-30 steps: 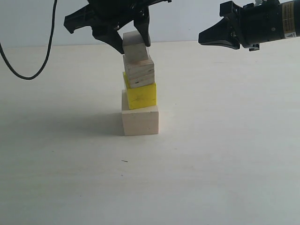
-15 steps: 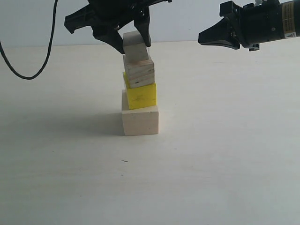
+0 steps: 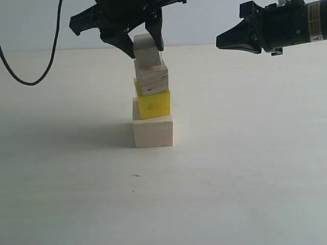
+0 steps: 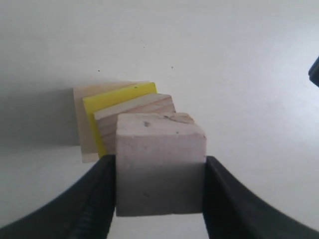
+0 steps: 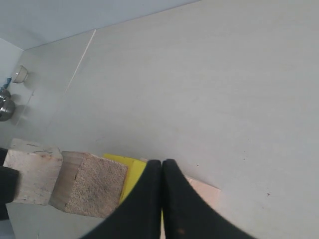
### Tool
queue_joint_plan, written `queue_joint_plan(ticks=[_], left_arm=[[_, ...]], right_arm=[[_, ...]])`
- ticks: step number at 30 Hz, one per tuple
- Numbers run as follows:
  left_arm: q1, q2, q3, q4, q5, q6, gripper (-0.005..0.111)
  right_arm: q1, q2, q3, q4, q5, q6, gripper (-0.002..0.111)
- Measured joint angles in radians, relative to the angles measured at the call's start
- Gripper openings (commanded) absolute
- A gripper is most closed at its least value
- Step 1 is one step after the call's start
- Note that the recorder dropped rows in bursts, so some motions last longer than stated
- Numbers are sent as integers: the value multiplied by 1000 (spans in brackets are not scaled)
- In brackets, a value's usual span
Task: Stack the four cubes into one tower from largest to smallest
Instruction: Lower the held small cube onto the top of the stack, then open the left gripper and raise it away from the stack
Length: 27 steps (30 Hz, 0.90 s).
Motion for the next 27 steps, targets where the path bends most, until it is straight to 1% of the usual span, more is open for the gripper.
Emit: queue_joint_plan(ticks=[8, 11, 13, 27], left_arm=[[0, 0, 0, 0, 0, 0, 41], [0, 0, 0, 0, 0, 0, 46], [0, 0, 0, 0, 0, 4, 47], [0, 5, 2, -7, 0, 23, 47]], right_arm=[[0, 0, 0, 0, 0, 0, 0], [0, 0, 0, 0, -2, 0, 0], [0, 0, 0, 0, -4, 0, 0], [0, 0, 0, 0, -4, 0, 0]])
